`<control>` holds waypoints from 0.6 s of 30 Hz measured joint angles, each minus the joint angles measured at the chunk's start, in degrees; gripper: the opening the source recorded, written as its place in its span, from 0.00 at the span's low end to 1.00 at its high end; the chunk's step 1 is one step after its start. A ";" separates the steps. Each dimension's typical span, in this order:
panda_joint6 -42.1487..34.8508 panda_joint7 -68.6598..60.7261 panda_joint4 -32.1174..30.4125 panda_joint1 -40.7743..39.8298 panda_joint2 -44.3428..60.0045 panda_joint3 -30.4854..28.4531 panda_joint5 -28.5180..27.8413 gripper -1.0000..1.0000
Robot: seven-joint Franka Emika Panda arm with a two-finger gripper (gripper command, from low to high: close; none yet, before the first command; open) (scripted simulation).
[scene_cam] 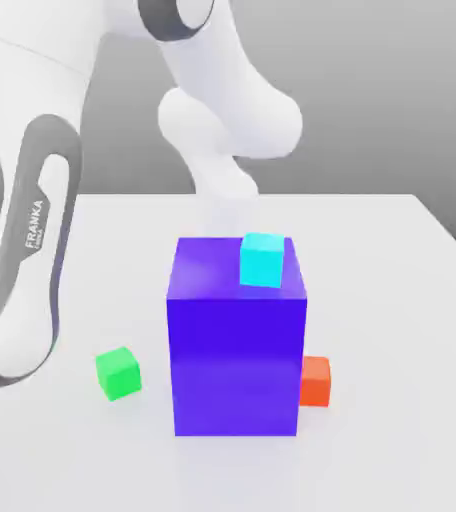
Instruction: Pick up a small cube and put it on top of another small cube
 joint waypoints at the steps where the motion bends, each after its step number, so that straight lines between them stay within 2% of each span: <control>1: 0.50 -0.10 0.18 -0.13 0.72 0.16 0.18 0.00; 6: -4.90 1.50 -2.01 1.11 -6.89 -1.45 -1.52 0.00; 13: -5.01 10.04 -15.45 2.95 -20.90 0.01 6.04 0.00; 18: -3.60 20.15 -25.96 4.91 -30.89 0.42 7.00 0.00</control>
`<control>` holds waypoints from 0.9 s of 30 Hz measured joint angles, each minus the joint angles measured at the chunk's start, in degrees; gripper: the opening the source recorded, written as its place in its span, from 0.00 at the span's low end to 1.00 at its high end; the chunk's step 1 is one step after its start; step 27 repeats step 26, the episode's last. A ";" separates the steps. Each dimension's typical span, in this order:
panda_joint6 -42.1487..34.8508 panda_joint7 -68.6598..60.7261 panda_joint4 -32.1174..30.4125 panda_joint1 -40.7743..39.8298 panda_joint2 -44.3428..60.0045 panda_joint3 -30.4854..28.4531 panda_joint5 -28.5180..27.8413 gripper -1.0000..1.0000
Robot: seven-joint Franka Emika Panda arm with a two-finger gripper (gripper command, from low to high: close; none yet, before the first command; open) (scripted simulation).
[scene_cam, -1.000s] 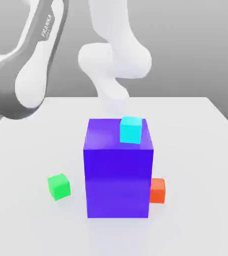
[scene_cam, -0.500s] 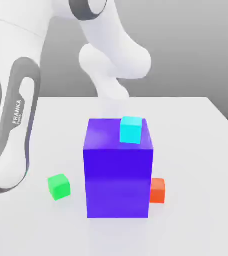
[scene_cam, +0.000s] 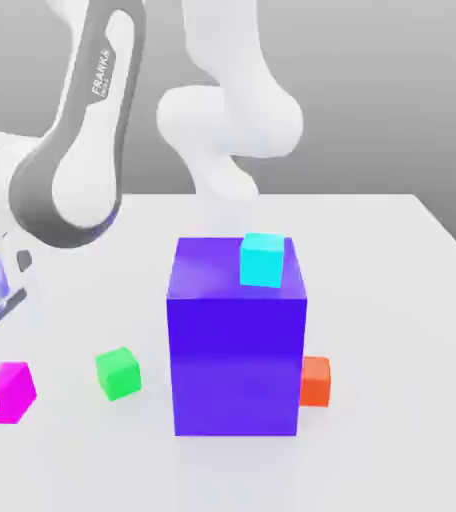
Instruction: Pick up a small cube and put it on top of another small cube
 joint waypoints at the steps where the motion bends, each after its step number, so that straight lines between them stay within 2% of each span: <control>1: 0.42 2.49 -2.15 0.36 -1.93 0.14 -0.44 0.00; 7: 3.46 20.58 -15.25 -0.69 -12.66 1.84 -7.49 0.00; 12: 5.76 37.91 -25.98 -7.97 -20.06 6.84 -17.56 0.00; 19: 13.44 42.49 -27.18 -11.05 -13.26 8.48 -21.55 0.00; 24: 20.93 41.43 -27.08 -10.93 -5.70 9.05 -19.98 0.00; 25: 21.83 41.06 -27.10 -10.82 -4.80 9.17 -19.45 1.00; 27: 21.84 41.06 -27.10 -10.80 -4.80 9.17 -19.45 1.00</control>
